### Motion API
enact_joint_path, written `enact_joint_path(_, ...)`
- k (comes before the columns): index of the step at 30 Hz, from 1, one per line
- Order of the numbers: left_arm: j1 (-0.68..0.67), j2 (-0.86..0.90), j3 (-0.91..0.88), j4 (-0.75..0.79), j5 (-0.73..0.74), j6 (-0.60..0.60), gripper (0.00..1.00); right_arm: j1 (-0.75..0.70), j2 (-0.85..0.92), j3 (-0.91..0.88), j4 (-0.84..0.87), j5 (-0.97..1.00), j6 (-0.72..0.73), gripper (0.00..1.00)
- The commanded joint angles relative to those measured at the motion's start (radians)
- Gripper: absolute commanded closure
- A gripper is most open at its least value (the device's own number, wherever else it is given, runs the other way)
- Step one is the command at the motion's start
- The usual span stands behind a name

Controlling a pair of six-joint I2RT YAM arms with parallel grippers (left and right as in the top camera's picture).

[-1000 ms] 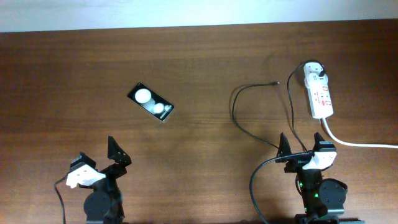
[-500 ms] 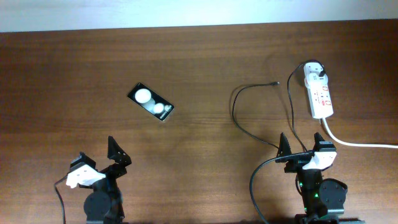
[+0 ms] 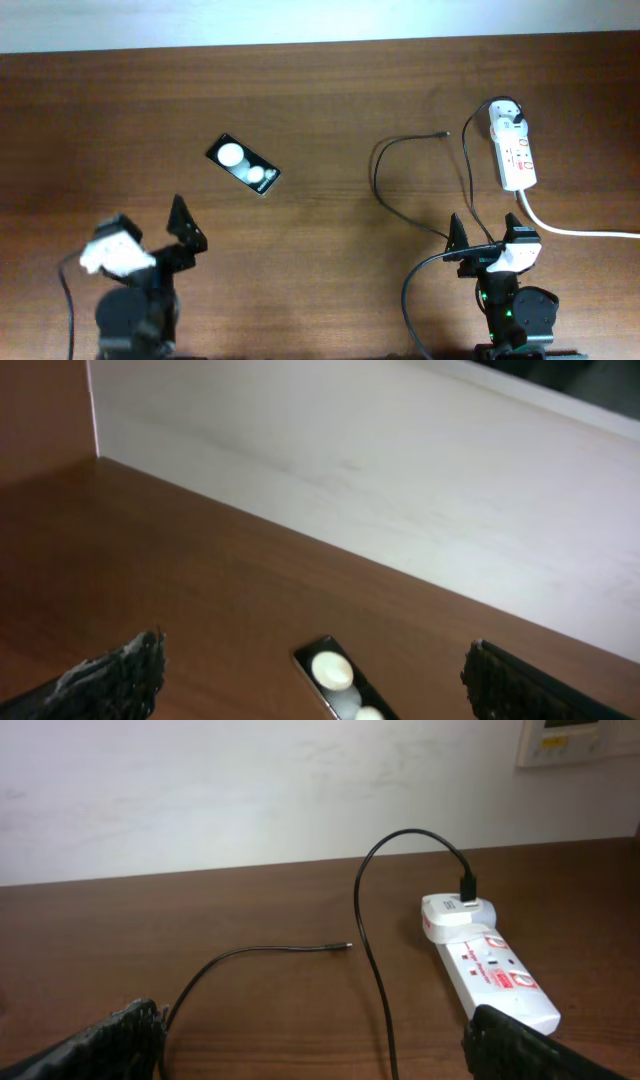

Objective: Plug charger to phone and switch on socket
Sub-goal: 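Move the left gripper over the black phone and lower onto it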

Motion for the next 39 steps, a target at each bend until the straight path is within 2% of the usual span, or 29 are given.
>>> enact_joint_path(1,0.003,0.251,0.228,-0.052,0.111,0.021,0.01,0.008,-0.006,-0.005,-0.005,0.009,0.0,0.01)
enact_joint_path(4,0.001,0.47,0.456,-0.201,0.15,0.02,0.01,0.008,-0.006,-0.005,-0.005,0.009,0.0,0.01)
enact_joint_path(10,-0.037,0.948,1.019,-0.624,0.161,0.021,0.01,0.008,-0.006,-0.005,-0.005,0.009,0.0,0.01)
enact_joint_path(12,-0.038,1.057,1.139,-0.706,0.306,0.021,0.01,0.008,-0.006,-0.005,-0.005,0.009,0.0,0.01)
enact_joint_path(14,-0.038,1.104,1.147,-0.75,0.393,0.021,0.01,0.008,-0.006,-0.005,-0.005,0.009,0.0,0.01)
enact_joint_path(16,-0.038,1.15,1.145,-0.747,0.392,-0.006,0.01,0.008,-0.006,-0.005,-0.005,0.009,0.0,0.01)
enact_joint_path(19,-0.039,1.188,1.145,-0.747,0.385,-0.156,0.01,0.008,-0.006,-0.005,-0.005,0.009,0.0,0.02)
enact_joint_path(22,-0.072,1.191,1.148,-0.748,0.247,-0.284,0.0,0.008,-0.006,-0.005,-0.005,0.009,0.0,0.01)
enact_joint_path(26,-0.116,1.213,1.191,-0.764,0.158,-0.399,0.0,0.008,-0.006,-0.005,-0.005,0.009,0.0,0.01)
enact_joint_path(30,-0.116,1.34,1.32,-0.841,0.155,-0.454,0.0,0.008,-0.006,-0.005,-0.005,0.009,0.0,0.01)
enact_joint_path(34,-0.116,1.539,1.501,-0.969,0.141,-0.51,0.0,0.008,-0.006,-0.005,-0.005,0.009,0.0,0.01)
enact_joint_path(37,-0.09,1.672,1.54,-1.051,0.142,-0.609,0.01,0.008,-0.006,-0.005,-0.005,0.009,0.0,0.01)
enact_joint_path(39,-0.068,1.734,1.539,-1.054,0.184,-0.616,0.01,0.008,-0.006,-0.005,-0.005,0.009,0.0,0.01)
